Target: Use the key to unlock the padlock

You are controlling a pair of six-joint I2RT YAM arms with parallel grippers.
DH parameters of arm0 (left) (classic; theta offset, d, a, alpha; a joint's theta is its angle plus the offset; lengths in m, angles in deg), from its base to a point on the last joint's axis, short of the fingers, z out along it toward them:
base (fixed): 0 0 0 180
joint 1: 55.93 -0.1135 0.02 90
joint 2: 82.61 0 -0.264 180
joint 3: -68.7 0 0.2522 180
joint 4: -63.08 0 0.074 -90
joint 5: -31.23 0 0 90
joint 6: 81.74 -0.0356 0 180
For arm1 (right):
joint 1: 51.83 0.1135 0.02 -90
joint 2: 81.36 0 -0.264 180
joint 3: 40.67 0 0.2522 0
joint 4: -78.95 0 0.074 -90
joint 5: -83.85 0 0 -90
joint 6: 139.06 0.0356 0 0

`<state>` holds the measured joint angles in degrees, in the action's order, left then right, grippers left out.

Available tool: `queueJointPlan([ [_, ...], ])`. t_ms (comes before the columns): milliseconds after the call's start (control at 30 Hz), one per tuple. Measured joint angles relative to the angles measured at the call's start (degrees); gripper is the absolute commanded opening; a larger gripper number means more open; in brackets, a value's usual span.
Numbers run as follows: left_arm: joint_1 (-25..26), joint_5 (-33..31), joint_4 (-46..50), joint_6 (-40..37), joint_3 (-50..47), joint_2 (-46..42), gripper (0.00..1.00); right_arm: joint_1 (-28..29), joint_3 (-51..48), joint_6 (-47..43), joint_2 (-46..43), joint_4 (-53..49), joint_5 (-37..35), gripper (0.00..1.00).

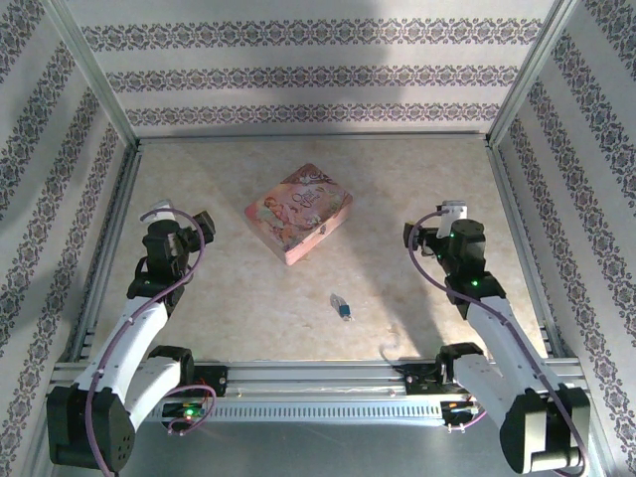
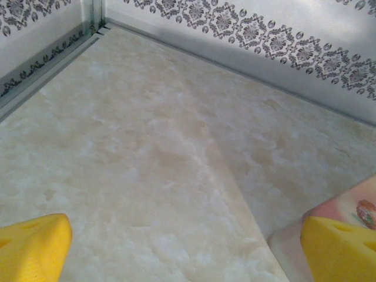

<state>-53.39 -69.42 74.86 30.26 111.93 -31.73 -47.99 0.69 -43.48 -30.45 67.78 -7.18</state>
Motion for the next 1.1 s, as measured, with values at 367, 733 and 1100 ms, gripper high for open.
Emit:
queueJointPlan([
  [367, -0.9, -2.3, 0.7, -1.4, -0.2, -0.2, 1.00, -8.2, -10.2, 0.0, 8.6, 18.8, 0.1, 0.98],
  [733, -1.6, -2.5, 0.7, -2.1, -0.5, -0.3, 1.00, -8.7, -13.8, -1.0, 19.4, 39.3, 3.2, 0.98],
  [1100, -2.2, -1.7, 1.1, -2.6, -1.8, -0.9, 1.00, -9.0, -14.4, 0.1, 34.3, 58.5, 7.6, 0.98],
])
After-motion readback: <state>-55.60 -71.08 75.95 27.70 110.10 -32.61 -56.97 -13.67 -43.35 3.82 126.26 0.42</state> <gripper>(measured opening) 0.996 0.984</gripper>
